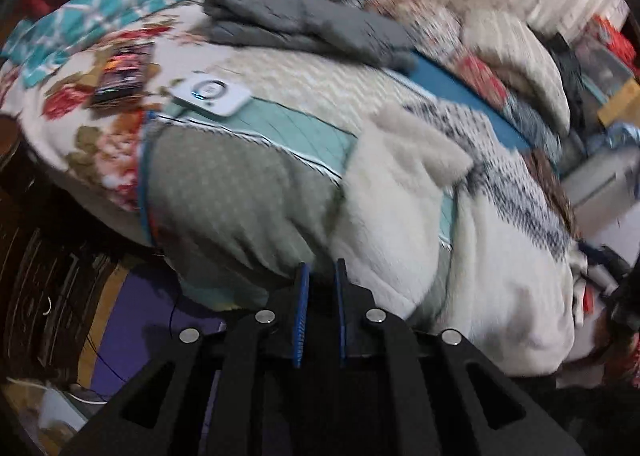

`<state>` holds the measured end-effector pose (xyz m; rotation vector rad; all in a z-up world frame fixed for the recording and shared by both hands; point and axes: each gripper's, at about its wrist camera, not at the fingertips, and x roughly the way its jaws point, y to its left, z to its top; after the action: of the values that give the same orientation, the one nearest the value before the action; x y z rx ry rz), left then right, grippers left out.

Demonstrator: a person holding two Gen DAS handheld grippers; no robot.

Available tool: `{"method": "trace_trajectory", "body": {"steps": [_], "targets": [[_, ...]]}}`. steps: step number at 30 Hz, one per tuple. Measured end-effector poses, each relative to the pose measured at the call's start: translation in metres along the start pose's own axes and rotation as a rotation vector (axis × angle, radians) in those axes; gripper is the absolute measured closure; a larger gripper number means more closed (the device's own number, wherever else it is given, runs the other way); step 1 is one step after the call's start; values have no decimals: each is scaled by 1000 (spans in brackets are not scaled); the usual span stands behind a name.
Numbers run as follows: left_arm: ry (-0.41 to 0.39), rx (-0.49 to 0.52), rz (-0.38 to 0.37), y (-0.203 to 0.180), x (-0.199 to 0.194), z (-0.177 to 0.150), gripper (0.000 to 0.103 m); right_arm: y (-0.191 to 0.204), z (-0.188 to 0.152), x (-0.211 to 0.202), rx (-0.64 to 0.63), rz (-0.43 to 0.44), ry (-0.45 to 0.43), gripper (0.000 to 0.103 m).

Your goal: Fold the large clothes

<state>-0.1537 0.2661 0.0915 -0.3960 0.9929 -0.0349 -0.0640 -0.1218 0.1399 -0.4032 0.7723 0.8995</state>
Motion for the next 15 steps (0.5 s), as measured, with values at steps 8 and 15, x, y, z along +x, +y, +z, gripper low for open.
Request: {"method": "trace_trajectory", "body": {"steps": [8,15], "targets": [[-17,-59,60,38,-15,-23,44,46,75,188,-83,87,258,75],[-18,-113,90,61,-11,-15,44,7,192,146,253,450,55,96]]}}
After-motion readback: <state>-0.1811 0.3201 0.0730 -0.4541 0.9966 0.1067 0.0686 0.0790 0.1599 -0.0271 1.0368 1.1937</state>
